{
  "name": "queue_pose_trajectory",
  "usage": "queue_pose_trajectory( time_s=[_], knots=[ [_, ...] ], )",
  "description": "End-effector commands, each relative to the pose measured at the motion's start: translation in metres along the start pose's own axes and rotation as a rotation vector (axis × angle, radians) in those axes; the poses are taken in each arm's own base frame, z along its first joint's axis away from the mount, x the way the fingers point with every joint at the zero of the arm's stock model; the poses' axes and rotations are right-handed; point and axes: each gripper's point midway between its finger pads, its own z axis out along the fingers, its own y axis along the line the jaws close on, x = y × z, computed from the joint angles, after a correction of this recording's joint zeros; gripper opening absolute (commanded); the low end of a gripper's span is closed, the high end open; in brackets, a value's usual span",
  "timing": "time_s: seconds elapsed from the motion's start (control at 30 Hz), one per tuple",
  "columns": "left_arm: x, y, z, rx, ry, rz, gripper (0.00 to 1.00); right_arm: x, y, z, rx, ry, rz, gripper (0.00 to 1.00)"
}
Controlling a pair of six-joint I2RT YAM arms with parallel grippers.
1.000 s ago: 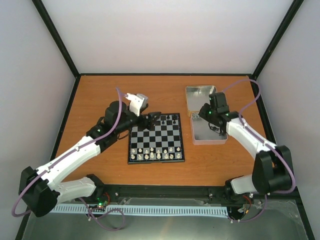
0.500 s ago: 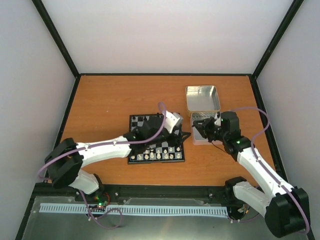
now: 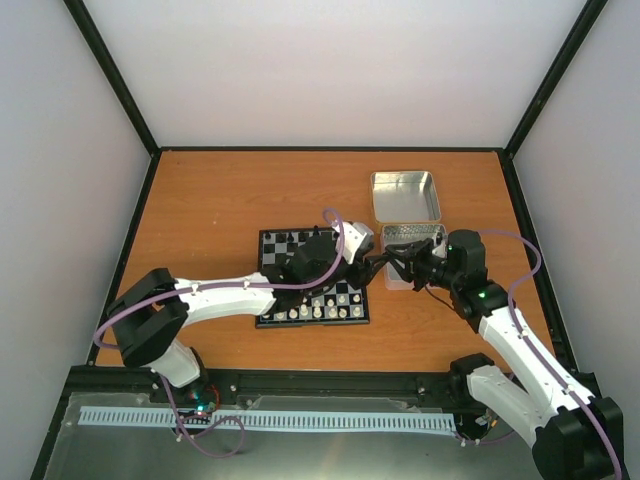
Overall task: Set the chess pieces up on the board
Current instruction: Place the chess piece on the chessboard.
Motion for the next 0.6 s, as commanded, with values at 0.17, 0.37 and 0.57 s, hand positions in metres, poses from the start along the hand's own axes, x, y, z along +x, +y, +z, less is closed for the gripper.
queue_pose_trajectory(
  time_s=[0.17, 0.37, 0.57],
  knots=[
    [-0.018, -0.017, 0.0, 0.075, -0.064, -0.004, 0.34, 0.004, 0.005, 0.0, -0.033, 0.021, 0.04, 0.22],
    [-0.02, -0.017, 0.006, 0.067, -0.053, 0.016, 0.33, 0.006, 0.004, 0.002, -0.029, 0.037, 0.035, 0.22],
    [-0.029, -0.018, 0.008, 0.063, -0.076, 0.05, 0.25, 0.008, 0.005, 0.002, -0.031, 0.047, 0.032, 0.22]
  ],
)
